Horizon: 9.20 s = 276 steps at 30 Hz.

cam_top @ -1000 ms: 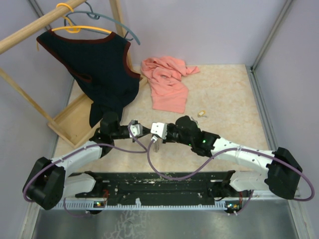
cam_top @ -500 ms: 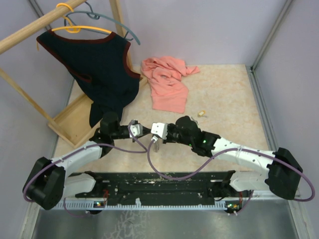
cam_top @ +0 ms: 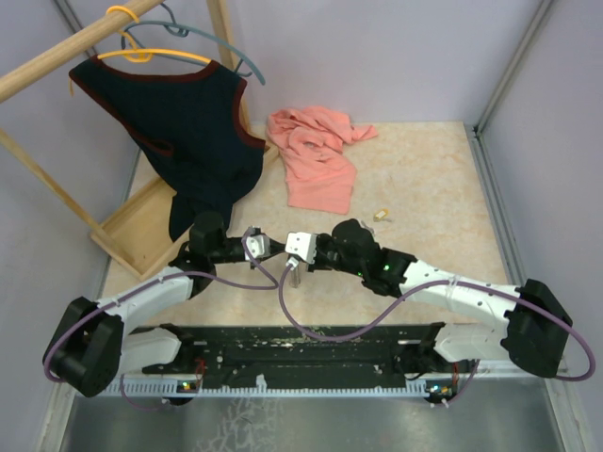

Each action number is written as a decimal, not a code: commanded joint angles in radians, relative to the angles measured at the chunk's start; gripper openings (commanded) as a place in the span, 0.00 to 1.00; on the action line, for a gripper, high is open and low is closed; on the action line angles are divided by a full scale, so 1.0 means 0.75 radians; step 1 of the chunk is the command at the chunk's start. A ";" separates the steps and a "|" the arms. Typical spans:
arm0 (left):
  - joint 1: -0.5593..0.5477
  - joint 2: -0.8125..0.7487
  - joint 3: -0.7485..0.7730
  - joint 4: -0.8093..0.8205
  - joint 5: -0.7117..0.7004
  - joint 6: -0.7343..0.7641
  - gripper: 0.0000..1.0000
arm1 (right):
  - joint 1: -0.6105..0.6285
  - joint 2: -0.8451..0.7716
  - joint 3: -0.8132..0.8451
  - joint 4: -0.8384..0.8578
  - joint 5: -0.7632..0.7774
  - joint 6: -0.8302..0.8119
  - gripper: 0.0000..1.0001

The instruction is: Put the keys on the keyring

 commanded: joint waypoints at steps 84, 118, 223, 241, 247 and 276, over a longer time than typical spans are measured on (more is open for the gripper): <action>-0.039 -0.102 -0.037 0.001 0.030 0.146 0.00 | 0.010 0.118 0.301 -0.348 -0.128 -0.154 0.00; -0.037 -0.125 -0.087 0.116 -0.126 0.056 0.00 | -0.115 0.497 0.409 -0.863 0.418 0.998 0.00; -0.037 -0.092 -0.056 0.084 -0.122 0.051 0.00 | -0.302 0.530 0.163 -0.219 0.211 0.974 0.10; -0.037 -0.088 -0.054 0.082 -0.122 0.050 0.00 | -0.302 0.498 0.189 -0.243 0.181 0.960 0.12; -0.037 -0.092 -0.054 0.080 -0.122 0.050 0.00 | -0.301 0.533 0.195 -0.254 0.182 0.967 0.12; -0.037 -0.092 -0.055 0.078 -0.118 0.051 0.00 | -0.302 0.599 0.218 -0.275 0.176 0.971 0.09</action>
